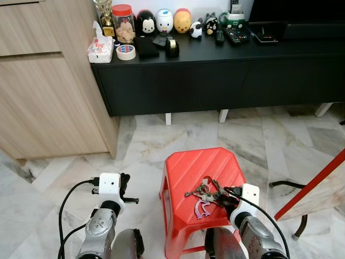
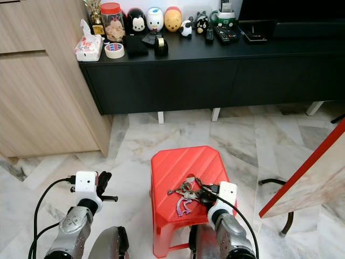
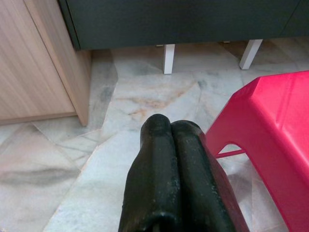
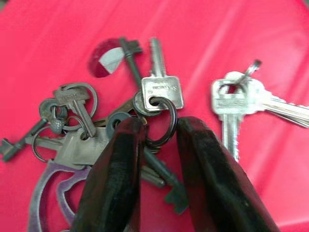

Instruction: Hang keys on a hook

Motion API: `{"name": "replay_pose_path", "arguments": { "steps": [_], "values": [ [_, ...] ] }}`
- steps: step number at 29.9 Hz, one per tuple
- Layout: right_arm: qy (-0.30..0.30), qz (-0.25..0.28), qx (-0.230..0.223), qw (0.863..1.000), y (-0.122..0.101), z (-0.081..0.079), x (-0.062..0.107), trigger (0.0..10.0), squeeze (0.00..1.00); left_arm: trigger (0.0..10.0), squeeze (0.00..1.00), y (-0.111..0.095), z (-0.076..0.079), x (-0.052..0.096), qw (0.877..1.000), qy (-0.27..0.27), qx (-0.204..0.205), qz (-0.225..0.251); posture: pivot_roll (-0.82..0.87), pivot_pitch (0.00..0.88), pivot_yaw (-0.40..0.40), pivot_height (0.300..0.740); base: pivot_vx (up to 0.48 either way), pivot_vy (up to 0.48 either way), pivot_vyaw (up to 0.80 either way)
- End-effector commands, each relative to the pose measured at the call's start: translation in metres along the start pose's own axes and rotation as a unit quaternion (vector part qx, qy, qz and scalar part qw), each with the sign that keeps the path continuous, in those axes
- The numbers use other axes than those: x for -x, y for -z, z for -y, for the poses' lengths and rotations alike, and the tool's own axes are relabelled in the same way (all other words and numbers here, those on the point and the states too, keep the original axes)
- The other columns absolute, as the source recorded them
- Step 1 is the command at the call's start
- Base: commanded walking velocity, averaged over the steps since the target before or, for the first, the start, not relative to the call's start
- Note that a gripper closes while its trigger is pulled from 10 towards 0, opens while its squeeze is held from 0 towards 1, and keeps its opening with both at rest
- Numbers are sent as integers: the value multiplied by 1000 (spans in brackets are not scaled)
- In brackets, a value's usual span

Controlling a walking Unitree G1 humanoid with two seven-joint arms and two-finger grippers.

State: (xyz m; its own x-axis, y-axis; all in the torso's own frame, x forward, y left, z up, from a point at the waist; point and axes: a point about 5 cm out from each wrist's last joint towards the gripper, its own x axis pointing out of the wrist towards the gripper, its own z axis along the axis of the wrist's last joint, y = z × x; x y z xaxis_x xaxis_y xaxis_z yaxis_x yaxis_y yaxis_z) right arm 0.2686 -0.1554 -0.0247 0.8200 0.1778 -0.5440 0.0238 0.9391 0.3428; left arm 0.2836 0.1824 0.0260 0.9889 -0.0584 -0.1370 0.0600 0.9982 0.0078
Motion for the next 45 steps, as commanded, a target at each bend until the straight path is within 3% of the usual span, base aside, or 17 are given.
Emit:
{"name": "replay_pose_path", "arguments": {
  "steps": [1, 8, 9, 10, 11, 26, 30, 32, 34, 39, 45],
  "values": [
    [-7, -7, 3, 1000, 3, -2, 0, 10000, 0, 10000, 0, 4, 0, 2, 1000, 0, -5, -8, -8, 92, -17, 607, 0, 0, 0],
    [-11, -10, 6, 1000, 4, -1, 0, 10000, 0, 10000, 0, 4, 0, 1, 1000, 0, -5, -9, -8, 91, -17, 607, 0, 0, 0],
    [-11, -10, 7, 1000, 4, -1, 0, 4157, 0, 10000, 0, 4, 0, 1, 1000, 0, -5, -9, -8, 91, -17, 607, 0, 0, 0],
    [-10, -11, 8, 1000, 4, 0, 0, 2941, 0, 10000, 0, 4, 0, 1, 1000, 0, -5, -9, -8, 91, -17, 607, 0, 0, 0],
    [-10, -11, 8, 1000, 4, 0, 0, 0, 0, 10000, 0, 4, 0, 1, 1000, 0, -5, -9, -8, 91, -17, 607, 0, 0, 0],
    [7, -3, 22, 1000, 4, 1, 1, 0, 0, 10000, 0, 4, 0, 1, 1000, -2, -6, -8, -6, 92, -18, 607, 0, 0, 0],
    [51, 35, 37, 997, -5, 9, 2, 0, 0, 10000, 0, 4, 0, 1, 1000, -3, -6, -8, -4, 90, -18, 607, 0, 0, 0],
    [89, 87, 59, 990, -21, 17, 5, 0, 0, 10000, 0, 4, 0, 1, 1000, -3, -7, -7, -4, 90, -18, 607, 0, 0, 0],
    [94, 108, 71, 987, -27, 17, 6, 0, 0, 10000, 0, 4, 0, 1, 1000, -4, -7, -7, -5, 87, -17, 607, 0, 0, 0],
    [97, 202, 107, 969, -52, 9, 13, 0, 0, 10000, 0, 4, -2, 1, 1000, -6, -8, -9, -6, 85, -17, 607, 0, 0, 0],
    [82, 235, 98, 964, -55, 1, 16, 0, 0, 10000, 0, 9, -5, 4, 1000, -13, -11, -19, -5, 73, -16, 607, 0, 0, 0]
  ]
}}
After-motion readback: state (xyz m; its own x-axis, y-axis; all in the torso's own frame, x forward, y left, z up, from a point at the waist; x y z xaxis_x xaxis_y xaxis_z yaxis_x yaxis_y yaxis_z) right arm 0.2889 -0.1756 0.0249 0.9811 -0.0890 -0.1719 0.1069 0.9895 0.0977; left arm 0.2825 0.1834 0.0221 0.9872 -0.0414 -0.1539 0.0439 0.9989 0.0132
